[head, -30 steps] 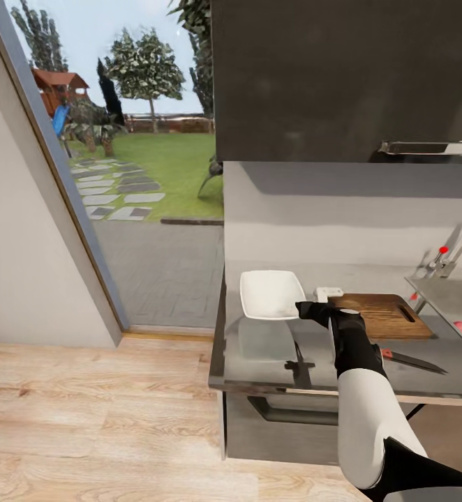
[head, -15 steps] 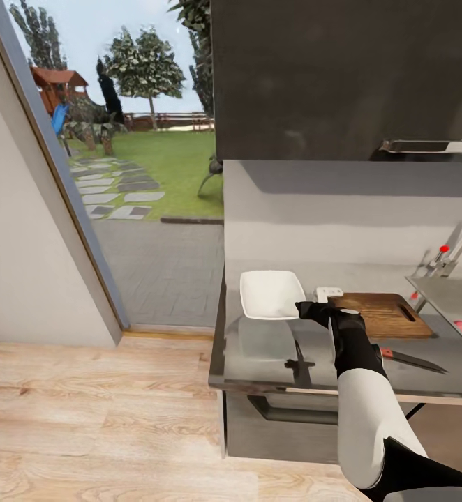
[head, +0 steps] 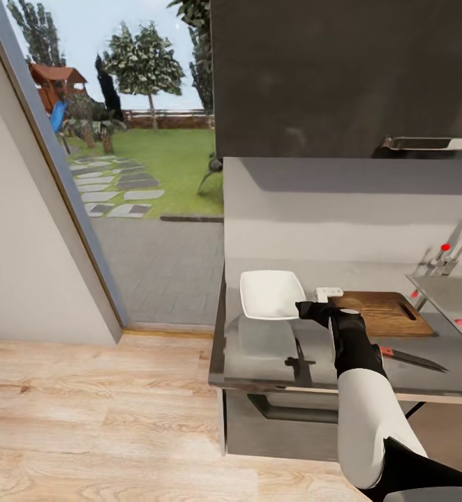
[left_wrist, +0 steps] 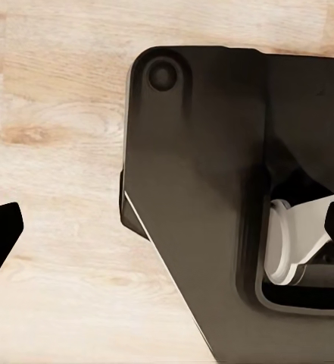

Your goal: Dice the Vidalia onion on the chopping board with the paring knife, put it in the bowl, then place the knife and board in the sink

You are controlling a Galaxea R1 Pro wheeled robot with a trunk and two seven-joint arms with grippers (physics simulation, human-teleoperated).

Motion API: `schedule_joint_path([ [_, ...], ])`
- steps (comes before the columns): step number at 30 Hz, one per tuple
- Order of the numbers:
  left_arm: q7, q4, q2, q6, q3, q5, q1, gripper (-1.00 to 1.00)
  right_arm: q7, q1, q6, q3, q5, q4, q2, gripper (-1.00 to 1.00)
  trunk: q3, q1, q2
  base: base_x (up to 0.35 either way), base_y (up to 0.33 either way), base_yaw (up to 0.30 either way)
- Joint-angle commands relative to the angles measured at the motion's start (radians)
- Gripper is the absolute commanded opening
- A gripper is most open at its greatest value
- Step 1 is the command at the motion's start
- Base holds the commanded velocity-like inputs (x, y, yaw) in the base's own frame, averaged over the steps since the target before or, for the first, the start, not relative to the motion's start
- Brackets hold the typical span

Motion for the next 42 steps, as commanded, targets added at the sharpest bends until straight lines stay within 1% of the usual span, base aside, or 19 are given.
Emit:
schedule_joint_path([
  [1,-0.001,-0.001,-0.001,-0.001,0.002,0.002,0.0,1.0,0.01,-0.002,0.002,-0.005,0.009,-0.002,0.001,-1.0,-0.003,0.001,-0.002,0.0,0.0,0.0],
  [15,-0.001,0.005,-0.001,-0.001,0.002,0.002,0.0,1.0,0.01,-0.002,0.002,-0.006,0.008,-0.003,0.001,-1.0,-0.01,0.001,-0.002,0.0,0.0,0.0],
  [42,-0.001,0.016,-0.001,-0.001,0.002,0.002,0.0,1.0,0.01,-0.002,0.002,-0.006,0.008,-0.003,0.001,-1.0,-0.048,0.001,-0.002,0.0,0.0,0.0],
])
